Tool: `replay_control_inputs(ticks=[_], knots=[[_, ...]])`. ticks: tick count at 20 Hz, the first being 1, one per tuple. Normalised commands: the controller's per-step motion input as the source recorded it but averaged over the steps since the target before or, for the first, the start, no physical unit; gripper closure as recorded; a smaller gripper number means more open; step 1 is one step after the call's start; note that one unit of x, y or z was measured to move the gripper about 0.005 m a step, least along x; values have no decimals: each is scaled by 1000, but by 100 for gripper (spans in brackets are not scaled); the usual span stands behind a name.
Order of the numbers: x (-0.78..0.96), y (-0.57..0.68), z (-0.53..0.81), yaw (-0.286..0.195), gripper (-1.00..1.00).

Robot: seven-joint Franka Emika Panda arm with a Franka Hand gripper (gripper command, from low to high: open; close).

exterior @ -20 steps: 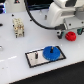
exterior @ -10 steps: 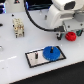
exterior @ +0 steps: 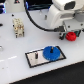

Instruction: Insert the blue gear onto the right peg, followed by the red gear

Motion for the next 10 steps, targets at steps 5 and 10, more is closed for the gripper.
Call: replay_control_inputs(ticks=[5, 10], knots=[[7, 25, 219, 0, 100], [173, -21, 587, 0, 100]])
